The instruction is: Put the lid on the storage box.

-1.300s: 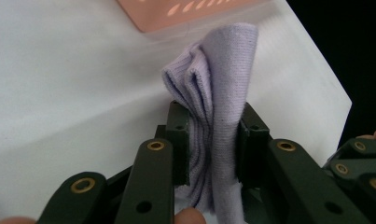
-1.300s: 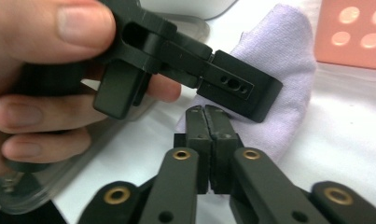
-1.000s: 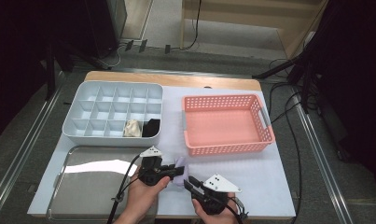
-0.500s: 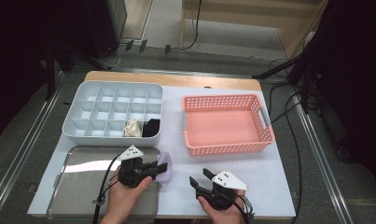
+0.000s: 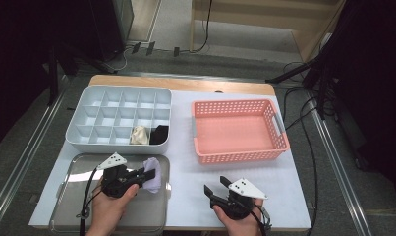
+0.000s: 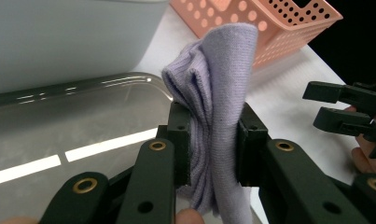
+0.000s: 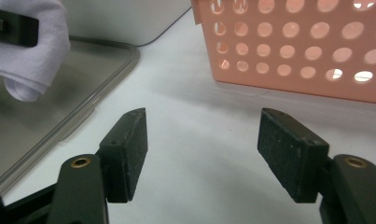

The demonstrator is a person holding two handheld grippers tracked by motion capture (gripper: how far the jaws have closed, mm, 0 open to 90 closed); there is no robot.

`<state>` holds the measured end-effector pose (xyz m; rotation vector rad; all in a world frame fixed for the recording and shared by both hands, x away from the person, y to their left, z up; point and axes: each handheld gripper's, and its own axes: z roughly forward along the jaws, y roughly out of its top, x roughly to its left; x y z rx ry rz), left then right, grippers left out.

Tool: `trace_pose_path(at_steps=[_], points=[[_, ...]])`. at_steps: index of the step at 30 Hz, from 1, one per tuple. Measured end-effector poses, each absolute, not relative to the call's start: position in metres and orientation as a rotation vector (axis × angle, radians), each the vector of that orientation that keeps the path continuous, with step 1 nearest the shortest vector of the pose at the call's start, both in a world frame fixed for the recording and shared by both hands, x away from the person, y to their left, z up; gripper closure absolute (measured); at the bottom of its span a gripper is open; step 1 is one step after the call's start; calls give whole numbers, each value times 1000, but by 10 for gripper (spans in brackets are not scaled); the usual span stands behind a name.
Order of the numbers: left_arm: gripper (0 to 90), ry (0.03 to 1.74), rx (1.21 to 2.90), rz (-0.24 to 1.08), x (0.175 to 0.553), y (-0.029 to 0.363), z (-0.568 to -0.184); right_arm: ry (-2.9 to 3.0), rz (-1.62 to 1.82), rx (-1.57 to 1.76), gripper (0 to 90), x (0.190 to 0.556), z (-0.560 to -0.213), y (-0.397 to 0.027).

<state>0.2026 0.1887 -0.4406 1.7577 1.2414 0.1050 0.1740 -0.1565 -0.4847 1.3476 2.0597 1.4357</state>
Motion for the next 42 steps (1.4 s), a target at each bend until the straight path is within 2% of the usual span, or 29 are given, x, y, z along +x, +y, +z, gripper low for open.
trace_pose_path(at_steps=[42], points=[[733,1332,1669,200,199,262,-431,2074,1399,1360,334,174,-492,-152]])
